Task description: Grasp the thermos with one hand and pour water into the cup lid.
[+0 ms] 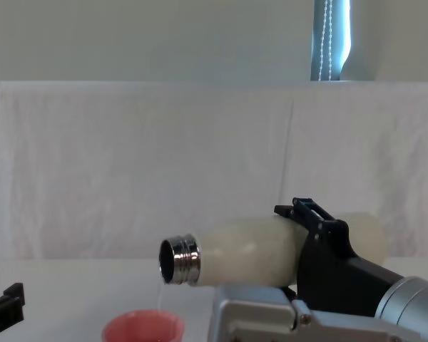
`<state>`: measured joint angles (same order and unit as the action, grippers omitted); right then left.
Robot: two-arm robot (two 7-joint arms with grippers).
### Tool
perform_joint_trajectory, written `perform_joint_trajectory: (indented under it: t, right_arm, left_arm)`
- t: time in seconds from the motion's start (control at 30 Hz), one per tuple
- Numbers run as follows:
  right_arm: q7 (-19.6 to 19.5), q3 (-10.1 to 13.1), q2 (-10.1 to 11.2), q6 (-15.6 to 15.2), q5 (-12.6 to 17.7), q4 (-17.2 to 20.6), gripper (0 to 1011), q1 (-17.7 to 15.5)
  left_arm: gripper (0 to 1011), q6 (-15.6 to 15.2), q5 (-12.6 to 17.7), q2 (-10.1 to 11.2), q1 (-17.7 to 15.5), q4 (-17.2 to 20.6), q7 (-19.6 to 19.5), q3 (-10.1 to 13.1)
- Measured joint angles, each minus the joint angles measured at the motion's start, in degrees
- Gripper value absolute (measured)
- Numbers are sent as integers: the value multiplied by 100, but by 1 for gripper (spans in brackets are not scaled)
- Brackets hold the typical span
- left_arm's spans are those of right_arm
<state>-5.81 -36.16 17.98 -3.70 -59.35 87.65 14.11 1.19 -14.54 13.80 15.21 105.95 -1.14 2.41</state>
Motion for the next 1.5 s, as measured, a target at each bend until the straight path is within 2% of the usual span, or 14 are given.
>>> perform_joint_trajectory:
  t: [0.23,0.47,1.1,1.33,1.5]
  right_arm:
    - [36,139,-58,59,274,56,967,-85]
    - [148,392,-175,188,756,125,968,-229]
    - [137,697,-299,495,1277,240,967,-457]
    - [266,902,-398,641,1765,303,968,-585]
    - [448,1113,-508,764,2304,414,968,-737]
  left_arm:
    - [1001,0,0,0,0,0,0,0]
    - [1001,0,0,0,0,0,0,0]
    - [1001,0,0,0,0,0,0,0]
    - [1001,0,0,0,0,0,0,0]
    - [1001,0,0,0,0,0,0,0]
